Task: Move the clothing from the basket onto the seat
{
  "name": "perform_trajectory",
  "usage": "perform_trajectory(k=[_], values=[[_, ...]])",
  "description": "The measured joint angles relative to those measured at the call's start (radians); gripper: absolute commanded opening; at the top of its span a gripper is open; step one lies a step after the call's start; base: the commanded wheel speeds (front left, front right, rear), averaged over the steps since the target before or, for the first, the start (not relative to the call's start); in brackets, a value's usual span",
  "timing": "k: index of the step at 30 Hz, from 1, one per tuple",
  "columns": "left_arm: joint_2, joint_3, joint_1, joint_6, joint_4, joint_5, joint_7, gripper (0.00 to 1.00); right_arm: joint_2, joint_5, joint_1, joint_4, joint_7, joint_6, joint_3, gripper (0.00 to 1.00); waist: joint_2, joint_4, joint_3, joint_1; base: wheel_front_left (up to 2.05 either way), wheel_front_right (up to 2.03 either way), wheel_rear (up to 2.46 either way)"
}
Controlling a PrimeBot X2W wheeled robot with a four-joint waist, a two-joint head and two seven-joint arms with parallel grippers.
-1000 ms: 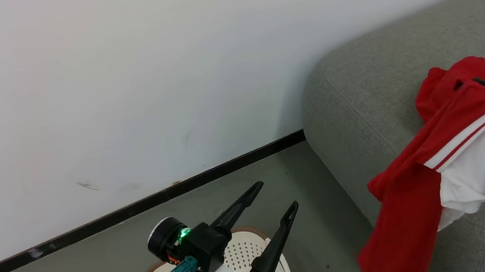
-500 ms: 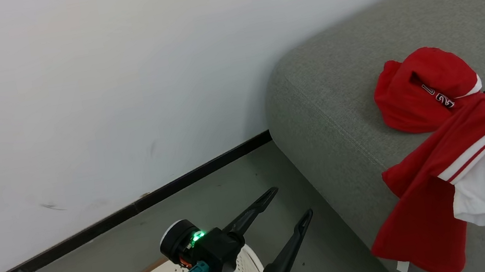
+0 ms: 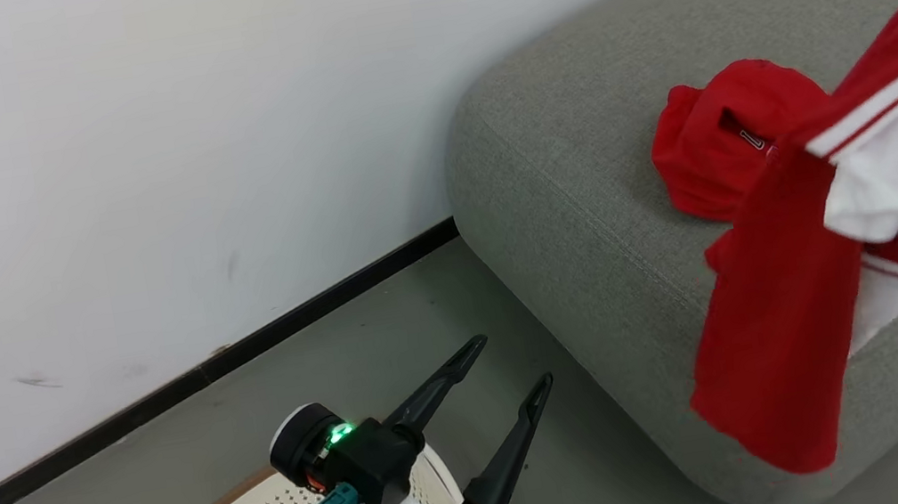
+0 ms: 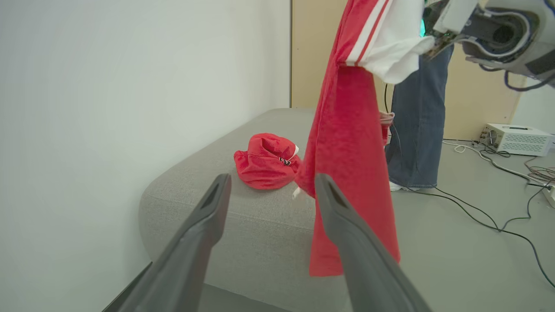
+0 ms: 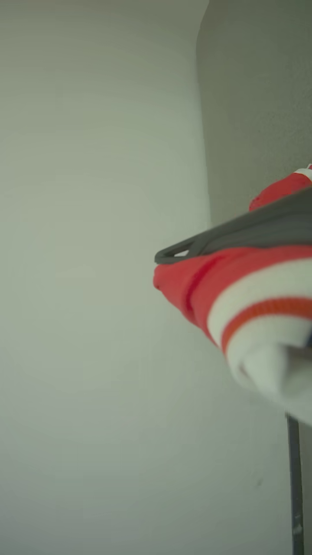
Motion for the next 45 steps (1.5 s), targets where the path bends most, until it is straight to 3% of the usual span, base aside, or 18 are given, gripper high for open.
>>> perform_trajectory(k=[8,18,30,39,45], values=[[0.026,0.026,-0.002,0.026,-0.045,0.016,0.01,1.0,-0.006,0.064,-0.311,0.1,0.114,0.0,-0.156,0.0,0.0,0.002,0.059,0.0,0.0,0.0,0.0],[0.04,0.038,-0.043,0.046,-0.123,0.06,0.024,1.0,-0.078,0.004,-0.681,0.268,0.231,0.0,-0.281,0.0,0.0,0.034,0.149,0.0,0.0,0.0,0.0],[0.065,0.039,-0.066,0.055,-0.172,0.079,0.046,1.0,-0.11,-0.086,-0.717,0.429,0.25,0.0,-0.32,0.0,0.0,0.079,0.238,0.0,0.0,0.0,0.0],[0.085,0.04,-0.102,0.055,-0.208,0.104,0.075,1.0,-0.132,-0.152,-0.717,0.505,0.198,0.0,-0.356,0.0,0.0,0.115,0.305,-0.0001,0.0,0.0,0.0],[0.088,0.033,-0.113,0.055,-0.224,0.106,0.102,1.0,-0.092,-0.201,-0.671,0.574,0.165,0.0,-0.332,0.0,0.0,0.137,0.348,0.0,0.0,0.0,0.0]])
